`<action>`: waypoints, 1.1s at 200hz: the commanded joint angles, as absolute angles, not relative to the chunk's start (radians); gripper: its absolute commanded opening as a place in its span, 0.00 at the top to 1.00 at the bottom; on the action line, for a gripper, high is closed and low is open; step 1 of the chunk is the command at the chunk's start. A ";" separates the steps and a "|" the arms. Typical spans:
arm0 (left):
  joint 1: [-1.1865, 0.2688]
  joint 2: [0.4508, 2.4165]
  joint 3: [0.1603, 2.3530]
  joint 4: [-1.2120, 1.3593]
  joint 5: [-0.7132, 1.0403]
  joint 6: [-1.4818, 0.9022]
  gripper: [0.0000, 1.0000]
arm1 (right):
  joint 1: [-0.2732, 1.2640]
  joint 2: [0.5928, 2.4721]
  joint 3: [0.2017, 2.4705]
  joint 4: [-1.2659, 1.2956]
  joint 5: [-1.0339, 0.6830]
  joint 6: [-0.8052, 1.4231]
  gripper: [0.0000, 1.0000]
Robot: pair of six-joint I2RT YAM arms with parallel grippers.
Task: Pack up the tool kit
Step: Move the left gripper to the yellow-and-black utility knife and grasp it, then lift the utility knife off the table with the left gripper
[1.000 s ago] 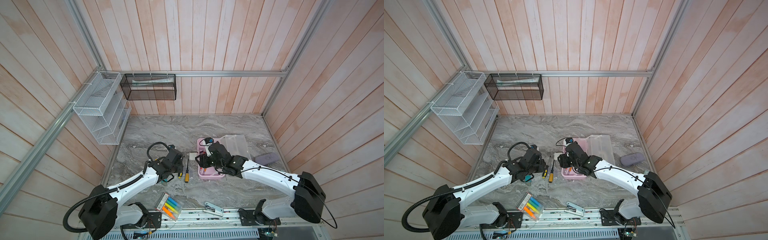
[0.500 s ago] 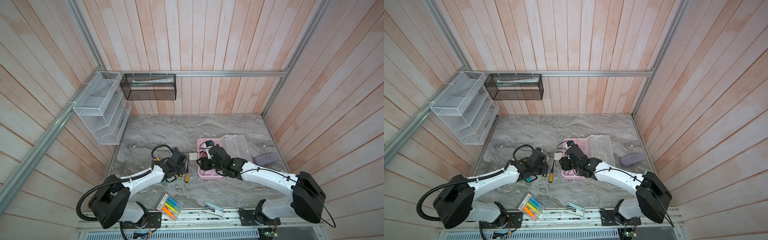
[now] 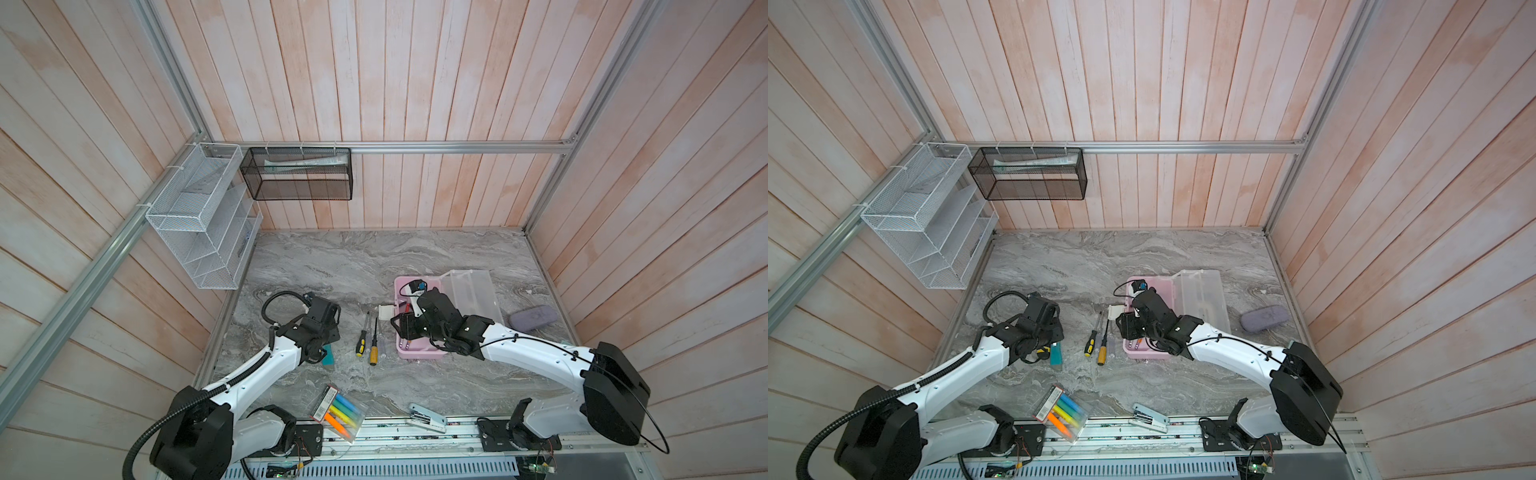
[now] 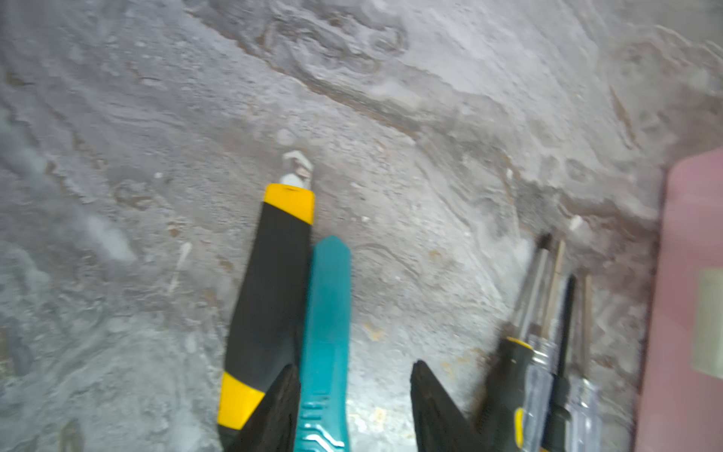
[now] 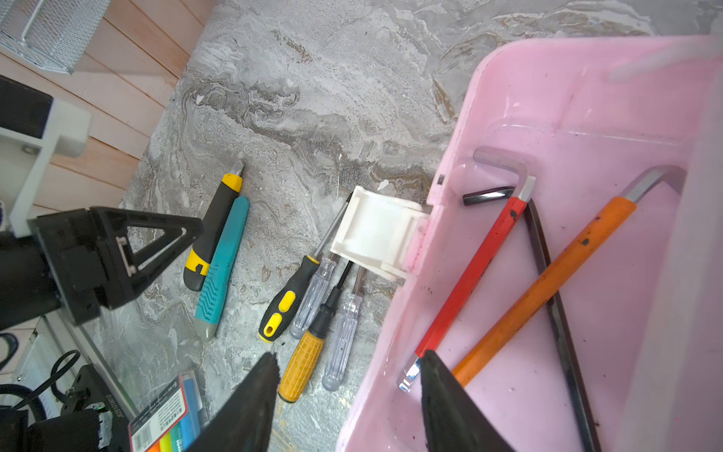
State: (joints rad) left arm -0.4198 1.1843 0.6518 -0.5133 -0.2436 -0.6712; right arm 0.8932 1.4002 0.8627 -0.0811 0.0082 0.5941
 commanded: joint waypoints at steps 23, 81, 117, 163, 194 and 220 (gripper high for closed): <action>-0.322 1.218 0.623 -0.534 -0.221 -0.633 0.50 | 0.875 1.427 0.891 -0.067 -0.016 0.571 0.43; -0.293 1.284 0.609 -0.486 -0.211 -0.649 0.50 | 0.848 1.434 0.886 -0.055 -0.046 0.560 0.43; -0.275 1.303 0.613 -0.489 -0.206 -0.645 0.47 | 0.833 1.434 0.872 -0.038 -0.065 0.561 0.42; -0.268 1.331 0.625 -0.491 -0.199 -0.642 0.46 | 0.812 1.436 0.861 -0.026 -0.091 0.568 0.43; -0.266 1.348 0.635 -0.488 -0.195 -0.636 0.46 | 0.805 1.434 0.859 -0.021 -0.100 0.565 0.43; -0.265 1.364 0.643 -0.487 -0.188 -0.631 0.46 | 0.798 1.434 0.853 -0.015 -0.108 0.563 0.43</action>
